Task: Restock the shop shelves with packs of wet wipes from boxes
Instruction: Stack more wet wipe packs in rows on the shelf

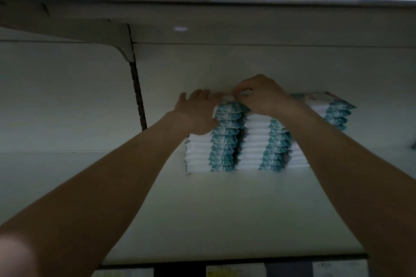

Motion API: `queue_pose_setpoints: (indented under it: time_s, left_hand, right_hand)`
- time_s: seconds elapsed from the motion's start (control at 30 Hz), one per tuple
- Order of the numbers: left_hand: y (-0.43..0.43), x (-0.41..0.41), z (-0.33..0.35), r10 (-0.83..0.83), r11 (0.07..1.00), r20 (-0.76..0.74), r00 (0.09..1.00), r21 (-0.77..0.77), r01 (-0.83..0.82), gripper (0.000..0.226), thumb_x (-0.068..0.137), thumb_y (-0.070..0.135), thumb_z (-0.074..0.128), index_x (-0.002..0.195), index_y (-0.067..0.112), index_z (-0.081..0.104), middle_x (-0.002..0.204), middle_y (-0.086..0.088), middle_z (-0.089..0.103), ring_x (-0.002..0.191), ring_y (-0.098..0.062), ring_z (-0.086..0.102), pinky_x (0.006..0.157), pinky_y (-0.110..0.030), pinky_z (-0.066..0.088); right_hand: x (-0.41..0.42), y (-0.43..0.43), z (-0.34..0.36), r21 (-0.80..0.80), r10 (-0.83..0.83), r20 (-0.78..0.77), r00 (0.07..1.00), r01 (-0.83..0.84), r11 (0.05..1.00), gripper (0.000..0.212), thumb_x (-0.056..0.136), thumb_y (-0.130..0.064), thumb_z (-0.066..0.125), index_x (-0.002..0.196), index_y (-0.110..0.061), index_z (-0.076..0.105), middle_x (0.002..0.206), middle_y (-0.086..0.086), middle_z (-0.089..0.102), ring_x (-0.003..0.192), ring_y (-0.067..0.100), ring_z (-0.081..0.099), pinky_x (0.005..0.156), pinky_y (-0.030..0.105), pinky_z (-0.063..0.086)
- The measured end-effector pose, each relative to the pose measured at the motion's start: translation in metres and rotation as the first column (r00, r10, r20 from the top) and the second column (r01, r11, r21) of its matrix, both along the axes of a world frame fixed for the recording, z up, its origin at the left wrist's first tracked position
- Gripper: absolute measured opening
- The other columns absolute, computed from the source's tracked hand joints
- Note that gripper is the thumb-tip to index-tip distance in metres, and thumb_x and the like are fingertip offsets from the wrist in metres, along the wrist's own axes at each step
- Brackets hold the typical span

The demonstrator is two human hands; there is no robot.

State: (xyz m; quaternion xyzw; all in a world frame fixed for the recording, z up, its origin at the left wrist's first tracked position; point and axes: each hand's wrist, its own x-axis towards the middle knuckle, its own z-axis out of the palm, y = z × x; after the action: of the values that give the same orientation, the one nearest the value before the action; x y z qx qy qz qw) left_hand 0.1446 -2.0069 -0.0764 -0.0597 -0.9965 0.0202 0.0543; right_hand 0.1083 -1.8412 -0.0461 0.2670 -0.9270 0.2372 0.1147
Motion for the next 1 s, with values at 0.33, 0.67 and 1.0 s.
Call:
queue_pose_setpoints:
  time_s: [0.33,0.67,1.0]
  left_hand:
    - [-0.003,0.0,-0.008,-0.006,1.0,0.012,1.0,0.02,0.006,0.057,0.103,0.03,0.034,0.153,0.029,0.006,0.16,-0.004,0.01,0.146,-0.023,0.013,0.117,-0.05,0.01]
    - [-0.004,0.007,0.006,0.04,0.99,0.029,0.999,0.133,-0.044,0.072,0.098,0.044,0.043,0.153,0.03,-0.002,0.16,-0.006,0.008,0.145,-0.026,0.013,0.116,-0.052,0.01]
    - [-0.023,0.033,-0.01,0.151,0.914,-0.22,0.964,0.401,-0.052,0.064,0.093,0.029,0.055,0.15,0.026,0.026,0.142,-0.013,0.035,0.13,-0.029,0.034,0.103,-0.039,0.032]
  right_hand:
    - [0.008,-0.023,-0.023,0.193,-0.087,-0.09,0.992,0.103,0.976,0.025,0.093,-0.011,0.052,0.11,-0.012,0.07,0.114,0.008,0.067,0.101,0.024,0.062,0.083,0.031,0.049]
    - [0.02,-0.029,-0.011,0.191,-0.108,-0.022,0.994,0.11,0.975,0.026,0.092,-0.009,0.051,0.111,-0.008,0.068,0.114,0.009,0.066,0.101,0.024,0.061,0.081,0.026,0.049]
    - [0.047,-0.058,-0.014,-0.051,-0.061,-0.002,0.998,0.061,0.997,0.034,0.094,-0.011,0.052,0.125,-0.015,0.062,0.134,0.004,0.057,0.121,0.021,0.053,0.1,0.025,0.04]
